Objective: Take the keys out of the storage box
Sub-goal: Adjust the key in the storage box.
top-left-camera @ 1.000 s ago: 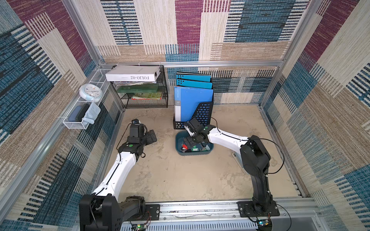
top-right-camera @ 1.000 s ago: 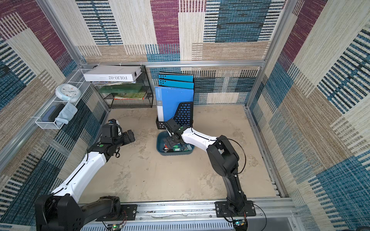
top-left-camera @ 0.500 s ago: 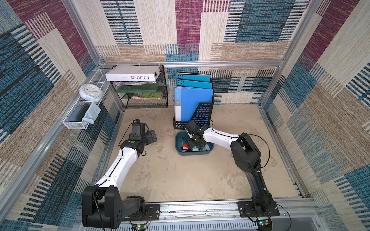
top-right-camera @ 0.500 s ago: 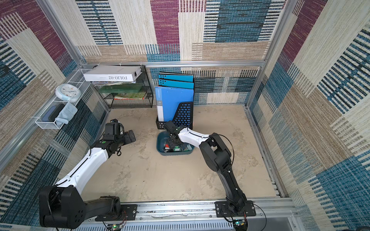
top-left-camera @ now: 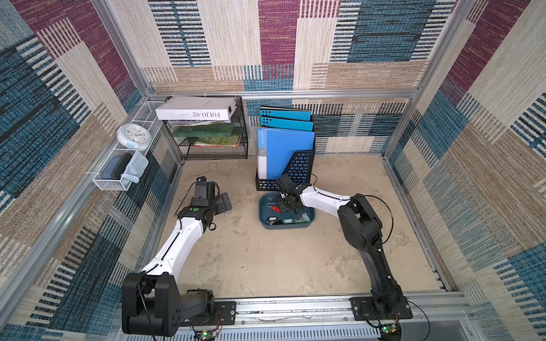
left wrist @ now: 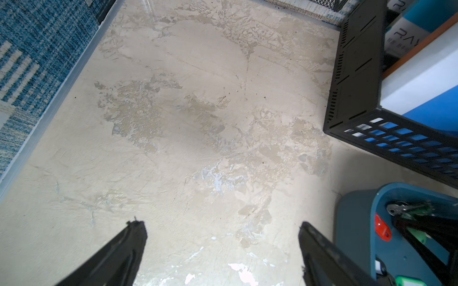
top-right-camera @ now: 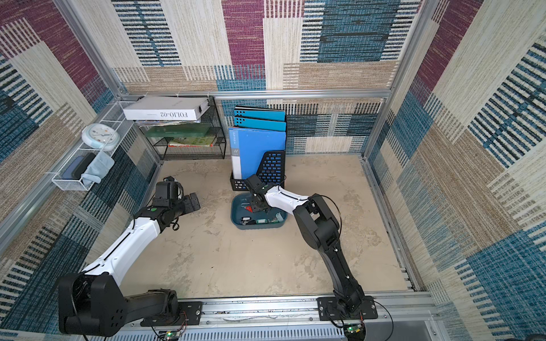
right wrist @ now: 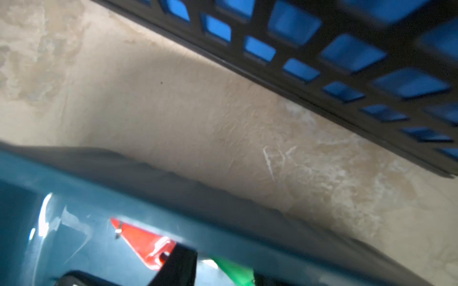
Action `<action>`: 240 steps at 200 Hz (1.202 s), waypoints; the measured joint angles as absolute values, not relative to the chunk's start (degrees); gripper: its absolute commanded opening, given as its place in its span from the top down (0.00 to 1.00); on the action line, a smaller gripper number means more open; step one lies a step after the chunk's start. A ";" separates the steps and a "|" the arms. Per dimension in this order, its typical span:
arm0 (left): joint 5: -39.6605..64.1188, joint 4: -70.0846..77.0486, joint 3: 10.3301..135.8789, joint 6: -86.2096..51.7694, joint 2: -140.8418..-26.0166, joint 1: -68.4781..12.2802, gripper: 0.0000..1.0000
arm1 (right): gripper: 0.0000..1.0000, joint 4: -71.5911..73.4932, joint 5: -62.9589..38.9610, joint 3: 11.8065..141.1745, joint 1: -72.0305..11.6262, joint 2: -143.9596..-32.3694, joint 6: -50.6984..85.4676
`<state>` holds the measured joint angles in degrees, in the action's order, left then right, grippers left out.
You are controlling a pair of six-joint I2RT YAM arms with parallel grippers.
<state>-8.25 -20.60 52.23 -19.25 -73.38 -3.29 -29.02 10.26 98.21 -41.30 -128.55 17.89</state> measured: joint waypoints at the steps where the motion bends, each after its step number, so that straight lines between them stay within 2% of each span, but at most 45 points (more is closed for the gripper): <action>1: -8.25 -20.60 52.25 -19.25 -73.41 -3.29 0.01 | 0.66 -29.02 10.28 98.21 -41.30 -128.53 17.89; 37: -8.45 -20.62 52.27 -19.25 -73.49 -3.27 0.01 | 0.80 -28.95 11.75 97.06 -41.34 -127.50 17.87; 90: -9.08 -20.62 52.29 -19.27 -73.67 -3.27 0.01 | 0.93 -28.49 11.86 93.89 -41.41 -124.86 17.39; 139: -9.30 -20.95 52.56 -19.29 -74.06 -3.29 0.01 | 1.00 -28.38 10.98 90.37 -41.47 -120.64 16.80; 240: -9.26 -21.65 52.84 -19.31 -73.49 -3.29 0.01 | 1.00 -22.31 5.19 86.02 -42.48 -112.66 13.37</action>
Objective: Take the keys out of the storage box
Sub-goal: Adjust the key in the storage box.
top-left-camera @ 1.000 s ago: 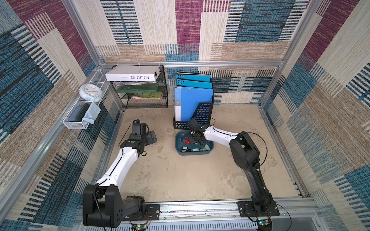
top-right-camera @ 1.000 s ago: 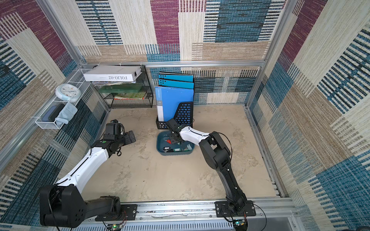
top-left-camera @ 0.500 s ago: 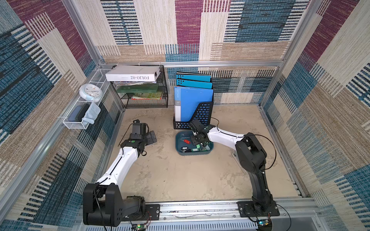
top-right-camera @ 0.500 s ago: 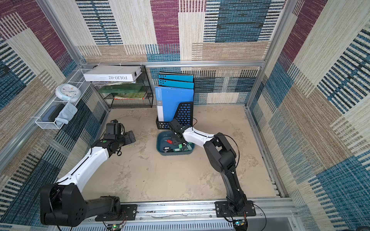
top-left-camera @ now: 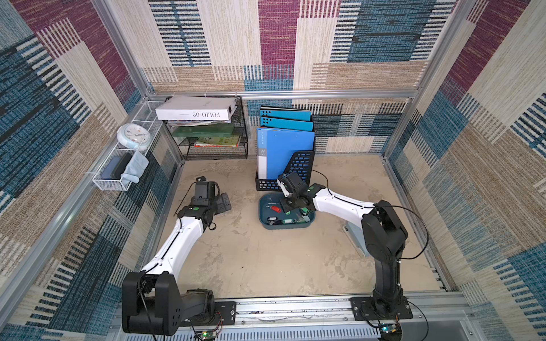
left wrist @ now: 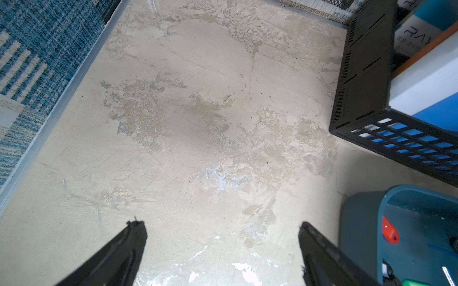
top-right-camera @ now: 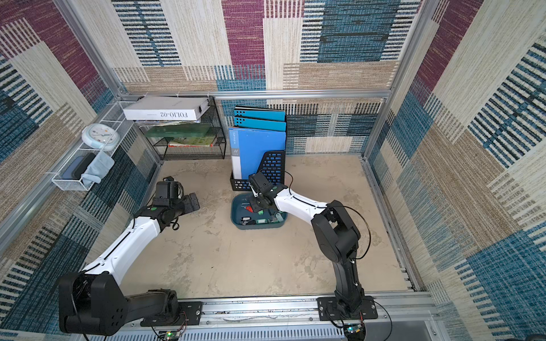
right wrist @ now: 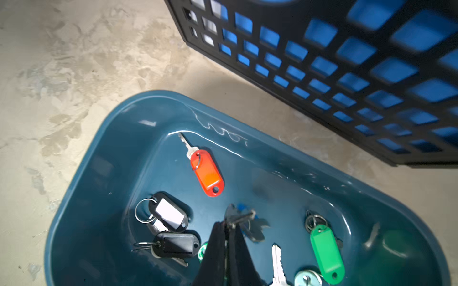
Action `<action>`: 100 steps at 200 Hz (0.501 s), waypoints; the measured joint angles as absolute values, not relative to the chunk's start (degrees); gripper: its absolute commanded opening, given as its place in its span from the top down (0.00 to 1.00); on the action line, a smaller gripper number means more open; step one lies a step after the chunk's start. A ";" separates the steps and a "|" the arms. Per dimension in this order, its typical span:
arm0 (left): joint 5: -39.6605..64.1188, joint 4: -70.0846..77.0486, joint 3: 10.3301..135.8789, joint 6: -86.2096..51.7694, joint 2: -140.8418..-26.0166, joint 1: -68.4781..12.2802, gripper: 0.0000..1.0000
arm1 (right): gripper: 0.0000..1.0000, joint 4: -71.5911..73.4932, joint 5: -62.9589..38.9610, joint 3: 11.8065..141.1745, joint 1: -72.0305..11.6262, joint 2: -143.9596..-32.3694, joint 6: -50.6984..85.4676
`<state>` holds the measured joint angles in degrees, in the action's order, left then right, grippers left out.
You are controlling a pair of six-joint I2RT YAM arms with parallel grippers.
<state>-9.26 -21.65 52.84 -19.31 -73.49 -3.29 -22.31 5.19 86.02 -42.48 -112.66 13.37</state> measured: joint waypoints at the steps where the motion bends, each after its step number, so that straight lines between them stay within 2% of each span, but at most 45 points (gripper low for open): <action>1: -9.23 -21.67 52.84 -19.31 -73.47 -3.29 0.01 | 1.00 -22.22 5.13 85.95 -42.48 -112.57 13.34; 31: -9.21 -21.85 52.84 -19.33 -72.75 -3.29 0.01 | 0.96 -20.29 3.09 84.88 -42.52 -112.42 12.29; 44: -9.10 -21.85 52.82 -19.33 -72.64 -3.27 0.01 | 1.00 -20.16 2.04 86.13 -42.52 -114.67 11.94; 63: -9.02 -21.87 52.82 -19.35 -72.60 -3.29 0.01 | 1.00 -20.03 1.50 87.00 -42.52 -117.56 11.73; 76: -9.02 -21.87 52.82 -19.35 -72.58 -3.29 0.01 | 0.82 -20.27 1.50 87.00 -42.52 -118.15 11.75; 88: -9.02 -21.89 52.82 -19.35 -72.58 -3.29 0.01 | 0.75 -20.21 1.50 87.00 -42.52 -118.15 11.84; 100: -9.04 -21.89 52.82 -19.35 -72.58 -3.29 0.01 | 0.61 -20.12 1.69 87.02 -42.54 -118.04 11.77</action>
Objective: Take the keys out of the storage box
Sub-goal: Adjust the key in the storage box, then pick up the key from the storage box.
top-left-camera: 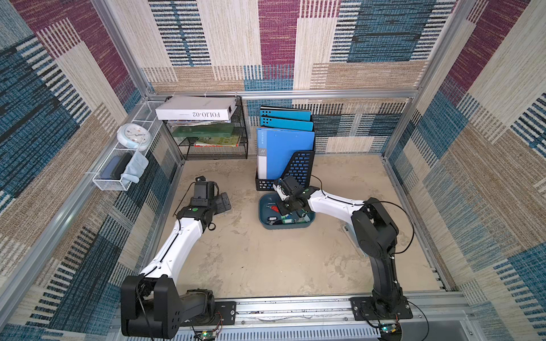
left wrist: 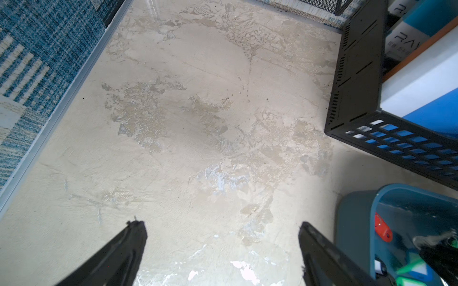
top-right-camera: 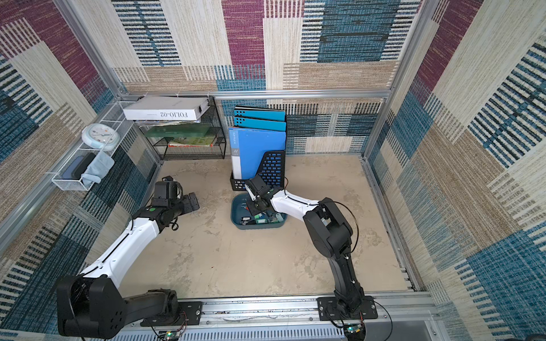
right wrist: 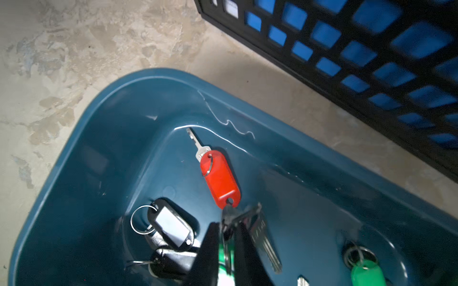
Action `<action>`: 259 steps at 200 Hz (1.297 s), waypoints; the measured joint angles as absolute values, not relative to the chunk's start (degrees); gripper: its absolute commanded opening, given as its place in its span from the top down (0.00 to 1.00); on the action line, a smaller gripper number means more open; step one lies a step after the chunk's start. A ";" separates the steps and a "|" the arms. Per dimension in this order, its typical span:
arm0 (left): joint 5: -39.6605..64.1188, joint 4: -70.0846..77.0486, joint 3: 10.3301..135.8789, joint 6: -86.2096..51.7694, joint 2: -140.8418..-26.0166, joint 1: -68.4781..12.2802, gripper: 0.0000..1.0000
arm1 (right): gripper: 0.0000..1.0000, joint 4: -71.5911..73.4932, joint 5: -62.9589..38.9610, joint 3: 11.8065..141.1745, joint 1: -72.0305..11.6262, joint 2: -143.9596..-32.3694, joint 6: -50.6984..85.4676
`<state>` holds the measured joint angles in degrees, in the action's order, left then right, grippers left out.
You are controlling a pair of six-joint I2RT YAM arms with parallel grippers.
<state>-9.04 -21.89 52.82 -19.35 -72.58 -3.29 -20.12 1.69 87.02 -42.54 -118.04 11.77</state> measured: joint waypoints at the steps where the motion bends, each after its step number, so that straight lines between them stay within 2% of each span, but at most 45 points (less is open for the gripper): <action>1: -9.04 -21.89 52.82 -19.35 -72.58 -3.29 0.01 | 0.60 -20.12 1.76 87.00 -42.57 -118.02 11.77; 21: -9.04 -21.89 52.82 -19.33 -72.58 -3.29 0.01 | 0.51 -20.47 2.17 86.28 -42.92 -117.08 11.70; 53: -9.04 -21.89 52.82 -19.33 -73.36 -3.29 0.01 | 0.51 -21.32 2.09 85.34 -44.14 -116.01 11.55; 87: -9.06 -22.68 53.25 -19.33 -74.46 -3.29 0.01 | 0.53 -23.68 2.28 87.88 -44.80 -120.92 11.60; 117: -9.19 -23.29 53.47 -19.31 -74.59 -3.29 0.01 | 0.67 -25.41 5.37 90.65 -44.71 -123.70 12.05; 130: -9.28 -23.40 53.47 -19.29 -74.61 -3.29 0.01 | 0.81 -25.91 6.48 90.96 -44.71 -123.96 12.16; 144: -9.30 -23.42 53.47 -19.29 -74.61 -3.29 0.01 | 0.91 -26.24 7.97 91.29 -44.71 -123.87 12.38; 169: -9.43 -23.42 53.49 -19.29 -74.61 -3.29 0.01 | 1.00 -26.33 9.82 91.70 -44.58 -123.61 12.38; 259: -9.47 -23.59 53.52 -19.29 -74.56 -3.29 0.01 | 1.00 -25.98 9.34 90.37 -44.56 -116.29 11.70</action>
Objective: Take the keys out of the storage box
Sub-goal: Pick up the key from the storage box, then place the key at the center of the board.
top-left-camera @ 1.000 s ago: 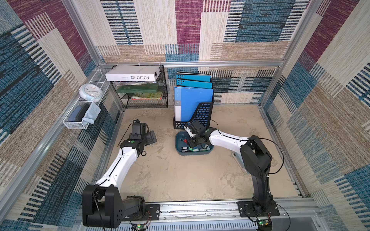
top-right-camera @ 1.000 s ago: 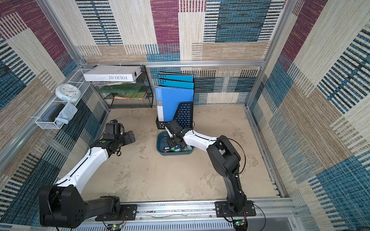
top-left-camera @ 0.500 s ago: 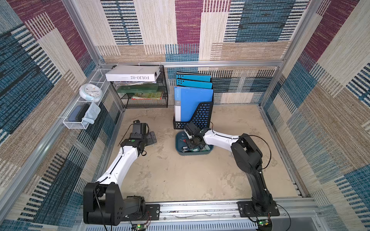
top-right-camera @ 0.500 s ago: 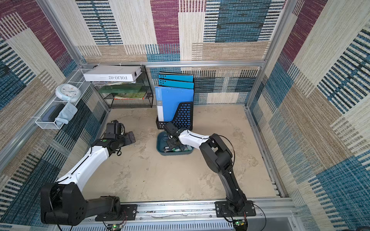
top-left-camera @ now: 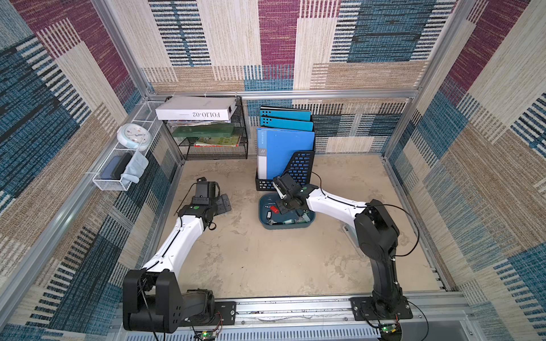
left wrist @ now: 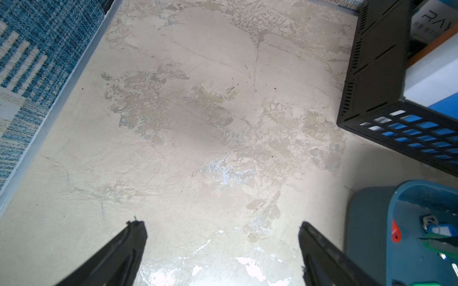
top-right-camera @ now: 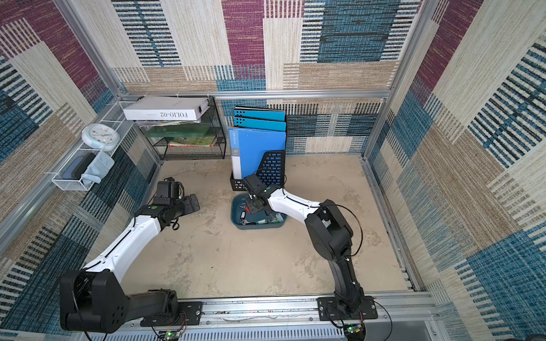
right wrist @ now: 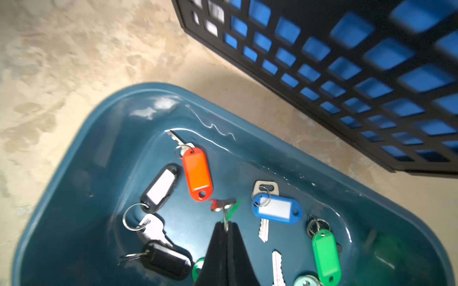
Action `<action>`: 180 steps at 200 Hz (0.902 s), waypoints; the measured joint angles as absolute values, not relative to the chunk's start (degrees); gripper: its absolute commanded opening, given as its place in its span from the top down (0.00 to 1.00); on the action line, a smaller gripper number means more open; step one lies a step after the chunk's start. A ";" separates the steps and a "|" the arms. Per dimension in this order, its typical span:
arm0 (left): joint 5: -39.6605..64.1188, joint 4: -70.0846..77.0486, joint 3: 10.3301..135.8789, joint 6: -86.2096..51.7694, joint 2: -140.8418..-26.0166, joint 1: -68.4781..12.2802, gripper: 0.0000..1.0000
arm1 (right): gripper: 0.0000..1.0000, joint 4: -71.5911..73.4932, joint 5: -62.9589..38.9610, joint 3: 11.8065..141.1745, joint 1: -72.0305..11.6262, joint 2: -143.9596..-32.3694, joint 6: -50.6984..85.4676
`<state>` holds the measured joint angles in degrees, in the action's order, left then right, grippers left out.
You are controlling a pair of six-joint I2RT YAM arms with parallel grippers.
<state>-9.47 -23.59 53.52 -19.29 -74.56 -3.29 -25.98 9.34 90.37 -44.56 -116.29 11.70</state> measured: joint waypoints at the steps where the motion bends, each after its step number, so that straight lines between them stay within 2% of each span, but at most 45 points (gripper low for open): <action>1: -9.47 -23.59 53.52 -19.29 -74.56 -3.29 0.01 | 1.00 -25.96 9.28 90.32 -44.56 -116.22 11.70; 54: -9.47 -23.66 53.52 -19.29 -74.39 -3.27 0.01 | 1.00 -22.15 7.03 83.59 -45.04 -107.70 10.24; 130: -9.50 -24.01 53.52 -19.33 -73.87 -3.29 0.01 | 1.00 -10.17 -3.70 64.90 -52.49 -87.24 4.19; 180: -9.47 -24.01 53.52 -19.53 -73.76 -3.29 0.01 | 1.00 -6.04 -10.85 57.84 -58.76 -85.89 3.66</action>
<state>-9.47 -24.01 53.52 -19.53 -73.76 -3.29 -6.04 -10.85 57.84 -58.76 -85.89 3.66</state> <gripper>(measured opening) 0.992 0.062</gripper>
